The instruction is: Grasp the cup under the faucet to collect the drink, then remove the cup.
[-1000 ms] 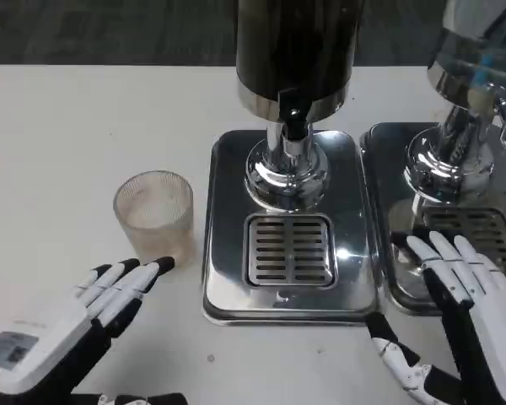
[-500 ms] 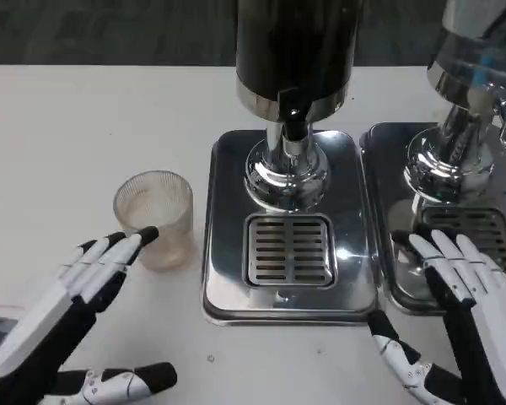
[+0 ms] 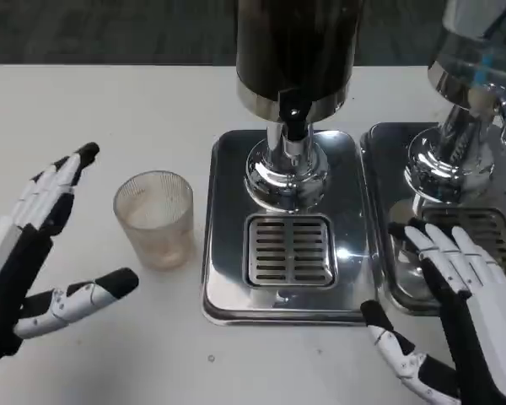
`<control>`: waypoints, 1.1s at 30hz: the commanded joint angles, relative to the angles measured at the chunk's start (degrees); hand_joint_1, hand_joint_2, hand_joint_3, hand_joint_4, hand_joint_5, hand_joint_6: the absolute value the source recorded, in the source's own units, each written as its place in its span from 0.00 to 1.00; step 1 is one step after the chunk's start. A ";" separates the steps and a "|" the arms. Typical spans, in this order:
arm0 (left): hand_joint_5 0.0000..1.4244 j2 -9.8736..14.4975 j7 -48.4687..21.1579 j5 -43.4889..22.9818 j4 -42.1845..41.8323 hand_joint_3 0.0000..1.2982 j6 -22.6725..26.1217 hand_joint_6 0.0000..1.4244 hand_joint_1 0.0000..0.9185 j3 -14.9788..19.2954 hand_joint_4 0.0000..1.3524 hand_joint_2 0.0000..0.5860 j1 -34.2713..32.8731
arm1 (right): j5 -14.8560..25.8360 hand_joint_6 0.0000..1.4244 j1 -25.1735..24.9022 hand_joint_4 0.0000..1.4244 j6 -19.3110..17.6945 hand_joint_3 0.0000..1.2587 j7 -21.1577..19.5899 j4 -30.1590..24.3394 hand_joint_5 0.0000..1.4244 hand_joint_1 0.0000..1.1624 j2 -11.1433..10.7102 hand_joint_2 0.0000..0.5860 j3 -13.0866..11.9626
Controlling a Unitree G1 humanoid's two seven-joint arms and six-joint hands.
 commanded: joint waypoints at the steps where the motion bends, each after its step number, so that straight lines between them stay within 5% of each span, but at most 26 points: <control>1: 0.00 -0.58 1.19 -0.75 6.69 0.00 0.55 0.00 0.07 -0.61 0.00 0.07 -4.73 | 0.60 0.10 -0.95 0.10 -0.33 0.16 0.08 0.36 0.06 0.28 0.42 0.65 0.47; 7: 0.00 0.17 3.40 1.22 13.80 0.00 0.68 0.02 0.18 -1.97 0.00 0.05 -10.03 | 0.61 0.10 -1.50 0.12 -0.09 0.17 -0.41 0.24 0.06 0.28 1.32 0.65 0.90; 33: 0.12 2.15 5.12 2.60 43.72 0.00 -2.98 0.15 0.32 -12.79 0.00 0.05 -27.90 | -0.27 0.12 -3.62 0.14 -0.09 0.22 -0.41 1.49 0.08 0.28 2.61 0.65 3.68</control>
